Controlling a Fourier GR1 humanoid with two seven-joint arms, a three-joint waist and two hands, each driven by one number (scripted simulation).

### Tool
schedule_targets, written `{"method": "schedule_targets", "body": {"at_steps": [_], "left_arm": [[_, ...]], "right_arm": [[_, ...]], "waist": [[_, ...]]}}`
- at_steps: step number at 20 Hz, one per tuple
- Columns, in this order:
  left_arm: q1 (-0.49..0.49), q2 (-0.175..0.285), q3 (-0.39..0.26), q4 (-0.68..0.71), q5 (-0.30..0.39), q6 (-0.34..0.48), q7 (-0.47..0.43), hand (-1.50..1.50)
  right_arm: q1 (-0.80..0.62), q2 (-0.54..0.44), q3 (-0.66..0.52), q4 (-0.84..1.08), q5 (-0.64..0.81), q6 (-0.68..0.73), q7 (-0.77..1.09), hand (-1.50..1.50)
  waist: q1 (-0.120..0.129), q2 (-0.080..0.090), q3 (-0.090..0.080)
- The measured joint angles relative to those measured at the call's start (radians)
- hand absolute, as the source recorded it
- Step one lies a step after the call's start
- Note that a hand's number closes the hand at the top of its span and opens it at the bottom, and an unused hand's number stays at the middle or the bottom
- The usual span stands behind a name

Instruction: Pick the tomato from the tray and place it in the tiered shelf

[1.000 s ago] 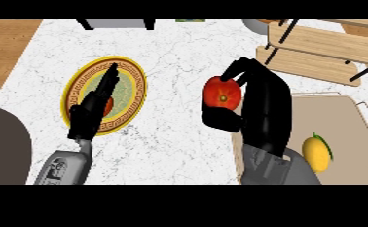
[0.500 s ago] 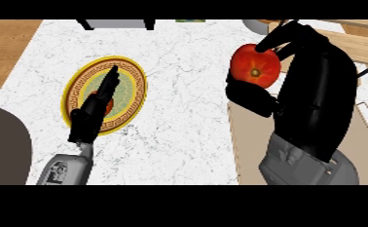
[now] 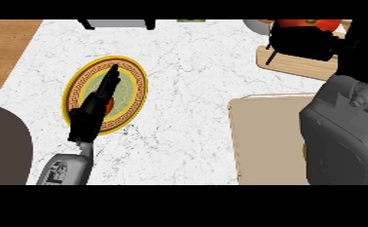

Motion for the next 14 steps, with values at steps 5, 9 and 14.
{"method": "schedule_targets", "body": {"at_steps": [5, 9, 14], "left_arm": [[-0.01, 0.003, 0.016, 0.026, 0.0, -0.009, -0.014, 0.0], [-0.016, 0.016, 0.032, 0.02, 0.01, -0.032, -0.008, 0.0], [0.0, 0.0, 0.021, 0.005, -0.003, -0.028, -0.001, 0.0]], "right_arm": [[-0.055, -0.062, -0.094, 0.042, -0.008, 0.027, -0.032, 1.5], [-0.089, -0.111, -0.14, 0.11, -0.012, 0.021, -0.062, 1.5], [-0.102, -0.172, -0.169, 0.205, -0.011, -0.017, -0.12, 1.5]], "waist": [[-0.001, 0.001, 0.0], [0.001, 0.002, 0.0], [0.003, 0.002, 0.0]]}}
